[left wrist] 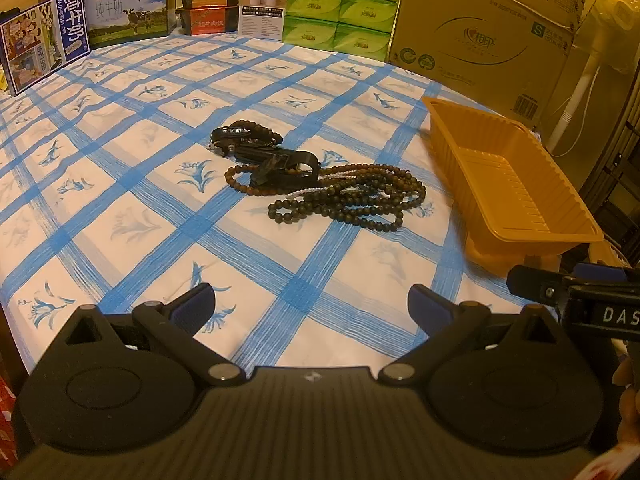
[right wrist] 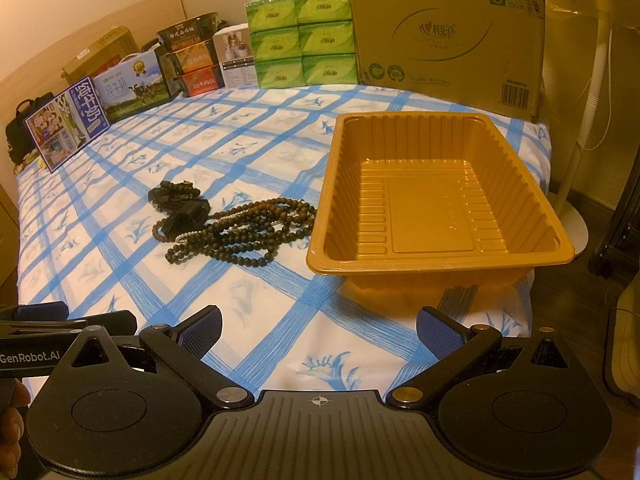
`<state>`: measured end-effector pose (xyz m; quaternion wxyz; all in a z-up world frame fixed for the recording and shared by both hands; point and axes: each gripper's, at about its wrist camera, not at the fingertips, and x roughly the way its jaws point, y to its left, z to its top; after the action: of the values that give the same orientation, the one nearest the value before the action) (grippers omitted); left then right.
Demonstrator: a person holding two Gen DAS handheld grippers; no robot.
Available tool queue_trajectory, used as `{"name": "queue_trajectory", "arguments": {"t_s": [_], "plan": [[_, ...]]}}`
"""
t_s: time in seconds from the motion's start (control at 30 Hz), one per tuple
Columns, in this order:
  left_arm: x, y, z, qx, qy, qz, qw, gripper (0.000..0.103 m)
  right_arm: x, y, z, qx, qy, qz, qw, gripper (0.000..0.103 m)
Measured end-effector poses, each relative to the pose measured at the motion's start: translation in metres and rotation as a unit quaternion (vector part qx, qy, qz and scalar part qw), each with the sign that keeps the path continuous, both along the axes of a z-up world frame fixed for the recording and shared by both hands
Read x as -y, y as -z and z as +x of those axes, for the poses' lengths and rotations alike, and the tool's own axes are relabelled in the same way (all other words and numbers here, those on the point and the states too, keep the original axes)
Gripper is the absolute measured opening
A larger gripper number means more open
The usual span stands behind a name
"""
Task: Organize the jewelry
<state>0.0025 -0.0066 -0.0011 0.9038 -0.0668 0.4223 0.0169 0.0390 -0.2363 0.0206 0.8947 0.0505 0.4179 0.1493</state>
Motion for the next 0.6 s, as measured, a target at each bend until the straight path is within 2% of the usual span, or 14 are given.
{"name": "queue_trajectory", "arguments": {"t_s": [0.6], "plan": [[0.0013,0.0006,0.0002,0.0,0.002,0.0,1.0,0.102,0.0,-0.0002,-0.0004,0.001,0.001,0.0,1.0,0.103]]}}
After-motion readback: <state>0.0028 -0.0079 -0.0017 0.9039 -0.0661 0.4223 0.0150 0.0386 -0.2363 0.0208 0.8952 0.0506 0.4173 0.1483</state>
